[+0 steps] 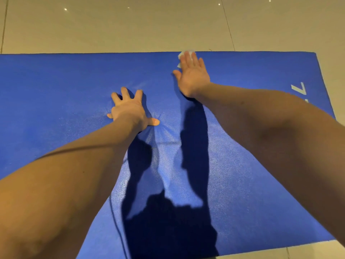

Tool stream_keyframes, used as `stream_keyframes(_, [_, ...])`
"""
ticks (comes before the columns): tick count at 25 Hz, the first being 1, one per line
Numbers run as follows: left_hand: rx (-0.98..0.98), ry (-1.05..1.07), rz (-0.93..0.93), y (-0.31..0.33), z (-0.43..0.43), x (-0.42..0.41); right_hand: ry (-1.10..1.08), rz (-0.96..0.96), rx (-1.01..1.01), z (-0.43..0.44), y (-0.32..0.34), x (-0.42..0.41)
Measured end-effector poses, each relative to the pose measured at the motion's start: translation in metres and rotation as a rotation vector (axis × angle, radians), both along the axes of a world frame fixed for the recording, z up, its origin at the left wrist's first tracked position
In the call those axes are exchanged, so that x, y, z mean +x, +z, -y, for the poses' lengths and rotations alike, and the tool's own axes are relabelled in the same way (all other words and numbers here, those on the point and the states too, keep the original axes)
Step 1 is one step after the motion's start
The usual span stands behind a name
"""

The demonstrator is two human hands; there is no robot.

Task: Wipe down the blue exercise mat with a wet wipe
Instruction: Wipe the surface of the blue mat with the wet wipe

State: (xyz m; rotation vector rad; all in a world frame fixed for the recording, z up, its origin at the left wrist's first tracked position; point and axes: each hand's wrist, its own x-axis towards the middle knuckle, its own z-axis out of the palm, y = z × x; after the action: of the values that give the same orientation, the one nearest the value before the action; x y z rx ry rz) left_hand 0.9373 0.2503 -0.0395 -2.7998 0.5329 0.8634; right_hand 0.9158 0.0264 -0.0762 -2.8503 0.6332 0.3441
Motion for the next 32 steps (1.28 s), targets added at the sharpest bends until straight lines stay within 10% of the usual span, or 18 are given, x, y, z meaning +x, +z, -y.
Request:
stream_keyframes(6, [-0.008, -0.004, 0.004, 0.002, -0.001, -0.001, -0.272, -0.102, -0.087, 0.012, 0.008, 0.003])
stream_keyframes(15, [-0.026, -0.006, 0.009, 0.001, -0.001, -0.002, 0.103, -0.045, 0.019, -0.041, 0.008, 0.028])
stream_keyframes(24, [-0.006, -0.017, 0.031, 0.001, -0.002, -0.003, -0.249, -0.069, -0.06, 0.002, 0.011, 0.002])
stream_keyframes(32, [-0.015, -0.013, 0.042, 0.002, -0.004, -0.004, 0.134, 0.079, 0.003, -0.049, -0.001, -0.015])
